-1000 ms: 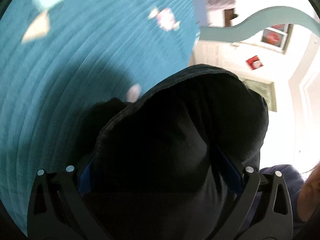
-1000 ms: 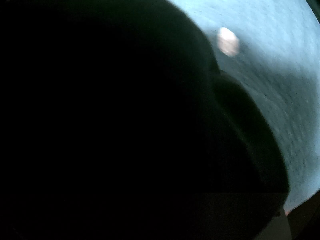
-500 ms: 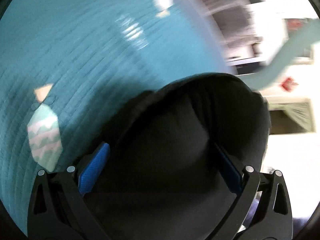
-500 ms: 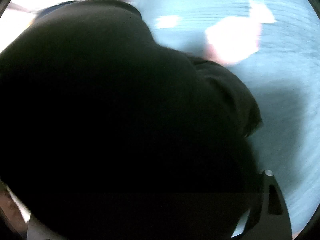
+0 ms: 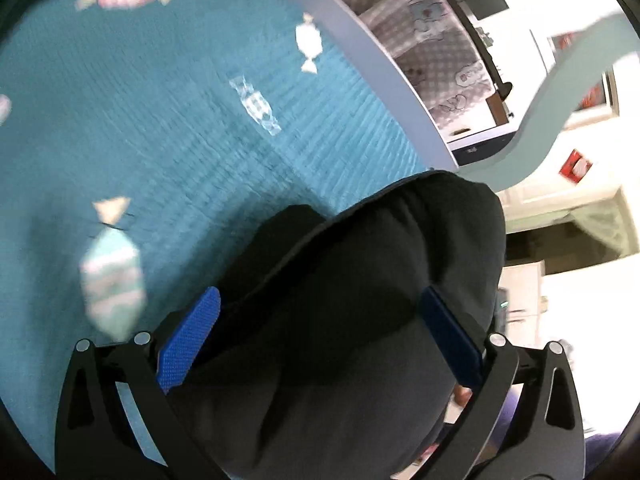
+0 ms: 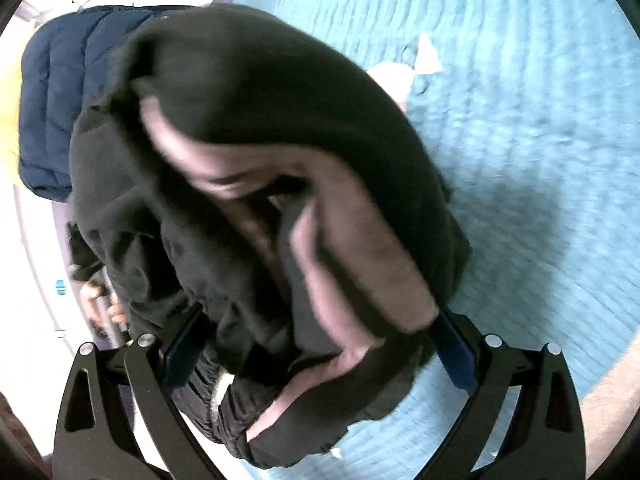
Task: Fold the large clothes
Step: 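Set the rolled jacket down on the bed and open both tools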
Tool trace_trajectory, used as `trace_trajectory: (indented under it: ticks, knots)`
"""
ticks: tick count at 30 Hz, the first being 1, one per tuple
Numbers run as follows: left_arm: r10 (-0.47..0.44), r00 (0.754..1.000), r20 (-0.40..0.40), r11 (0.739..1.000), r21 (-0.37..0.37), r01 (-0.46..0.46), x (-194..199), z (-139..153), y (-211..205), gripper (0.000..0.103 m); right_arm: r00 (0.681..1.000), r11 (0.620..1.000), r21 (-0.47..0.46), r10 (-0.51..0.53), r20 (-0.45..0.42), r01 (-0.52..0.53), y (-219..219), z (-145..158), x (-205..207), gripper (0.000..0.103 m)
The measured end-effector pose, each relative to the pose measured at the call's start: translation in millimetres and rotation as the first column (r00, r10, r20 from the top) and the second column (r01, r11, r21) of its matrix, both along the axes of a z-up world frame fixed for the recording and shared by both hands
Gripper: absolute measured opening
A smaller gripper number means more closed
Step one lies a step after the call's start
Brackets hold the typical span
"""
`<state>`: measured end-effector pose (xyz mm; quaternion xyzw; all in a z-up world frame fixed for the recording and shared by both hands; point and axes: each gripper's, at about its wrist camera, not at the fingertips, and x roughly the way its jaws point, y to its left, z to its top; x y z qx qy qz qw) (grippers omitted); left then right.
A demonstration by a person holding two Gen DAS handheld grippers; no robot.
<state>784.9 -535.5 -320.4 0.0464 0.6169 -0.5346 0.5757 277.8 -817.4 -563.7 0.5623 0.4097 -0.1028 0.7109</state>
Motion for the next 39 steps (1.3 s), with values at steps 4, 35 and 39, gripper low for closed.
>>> trace_trajectory:
  ticks: [4, 35, 39]
  knots:
    - [0.069, 0.99, 0.123, 0.997, 0.027, -0.073, -5.0, 13.7, 55.9, 0.1, 0.995, 0.979, -0.202, -0.034, -0.091, 0.015, 40.7, 61.2, -32.0, 0.094]
    - [0.668, 0.404, 0.625, 0.615, -0.158, -0.772, -285.9, 53.7, 529.7, 0.1, 0.892, 0.52, -0.799, 0.45, -0.044, -0.302, 548.9, 227.2, -2.8, 0.095]
    - [0.718, 0.365, 0.593, 0.564, -0.187, -0.804, -359.2, 83.5, 556.8, 0.1, 0.856, 0.476, -0.813, 0.514, -0.05, -0.334, 575.5, 259.6, -34.3, 0.096]
